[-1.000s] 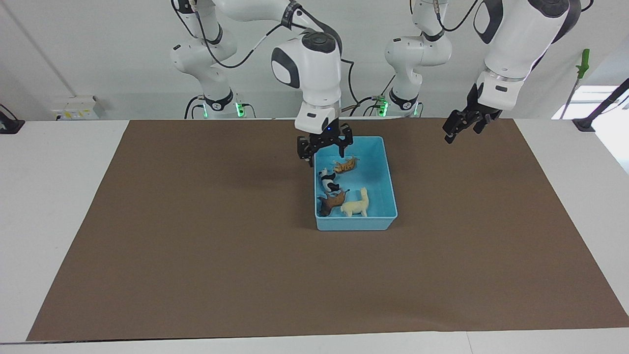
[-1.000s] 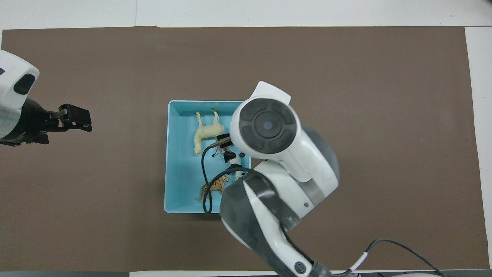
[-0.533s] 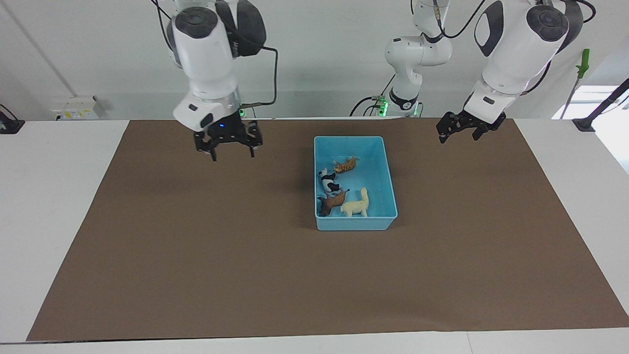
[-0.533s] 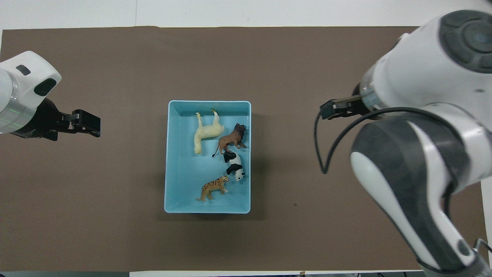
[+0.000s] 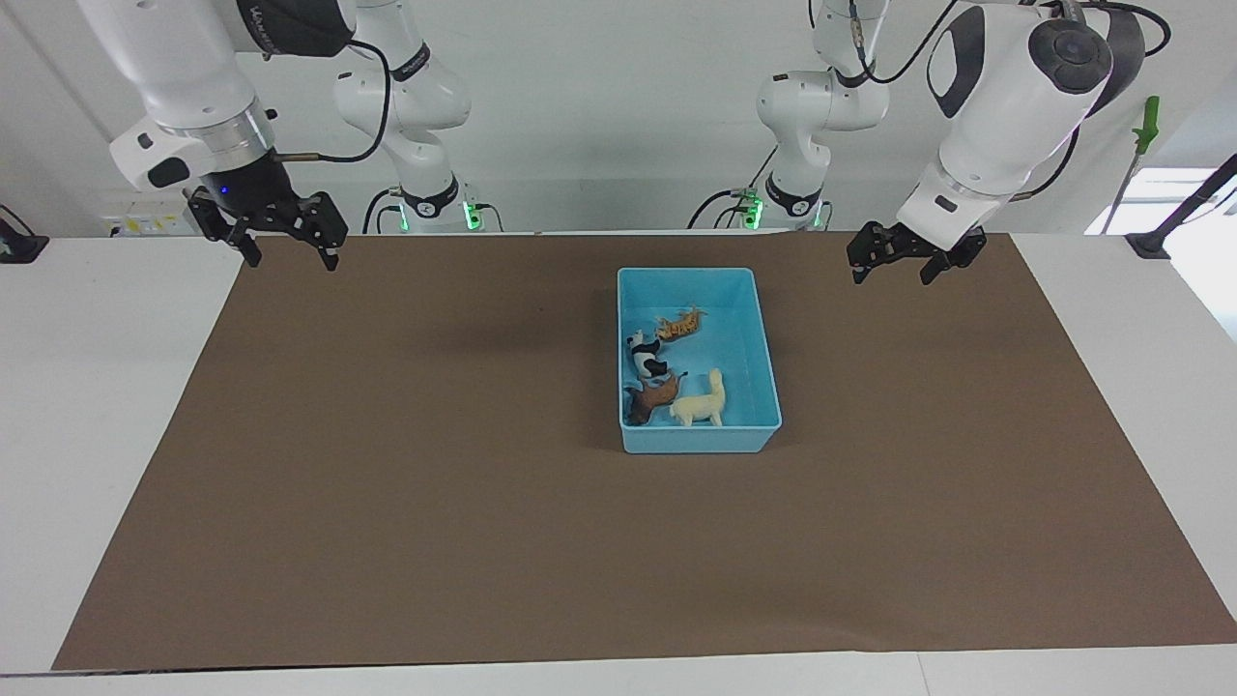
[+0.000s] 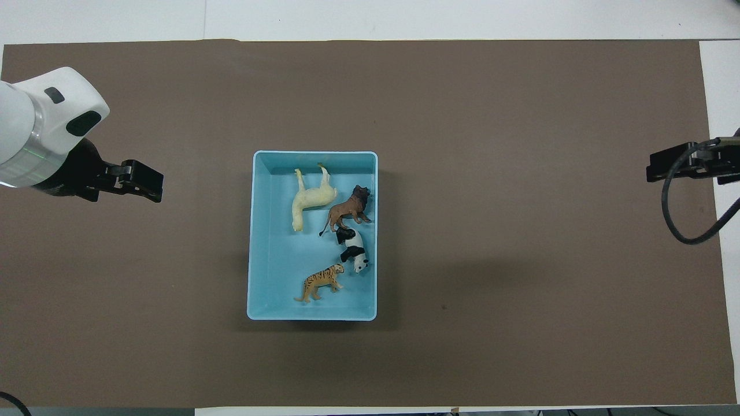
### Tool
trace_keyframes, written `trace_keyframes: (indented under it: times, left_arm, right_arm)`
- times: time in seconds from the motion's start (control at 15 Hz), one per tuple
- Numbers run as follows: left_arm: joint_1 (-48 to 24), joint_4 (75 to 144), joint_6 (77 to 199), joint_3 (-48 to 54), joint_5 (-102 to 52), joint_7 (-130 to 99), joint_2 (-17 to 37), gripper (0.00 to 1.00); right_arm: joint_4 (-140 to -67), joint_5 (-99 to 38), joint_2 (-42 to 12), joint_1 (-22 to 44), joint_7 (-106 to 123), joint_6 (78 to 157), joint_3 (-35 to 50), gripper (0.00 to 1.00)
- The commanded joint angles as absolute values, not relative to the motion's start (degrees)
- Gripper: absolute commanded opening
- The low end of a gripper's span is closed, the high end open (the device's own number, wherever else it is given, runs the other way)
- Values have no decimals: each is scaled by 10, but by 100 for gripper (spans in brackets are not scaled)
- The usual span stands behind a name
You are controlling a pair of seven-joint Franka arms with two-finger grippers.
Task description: Put all toys into storage box
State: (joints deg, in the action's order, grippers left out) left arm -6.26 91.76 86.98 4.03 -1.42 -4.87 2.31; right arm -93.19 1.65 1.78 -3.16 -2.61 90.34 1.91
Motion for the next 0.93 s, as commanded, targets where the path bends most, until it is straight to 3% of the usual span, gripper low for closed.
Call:
trace_keyframes:
  times: [0.0,0.87]
  left_arm:
    - [-64,912,874,29,-21,-38,1,100]
    - [-42,919,895,27,-18,-24,-2,100]
  right_arm:
    - [-957,11,14,-50,3,903,29,100]
    - [-959,6,14,-67,7,906,28,100]
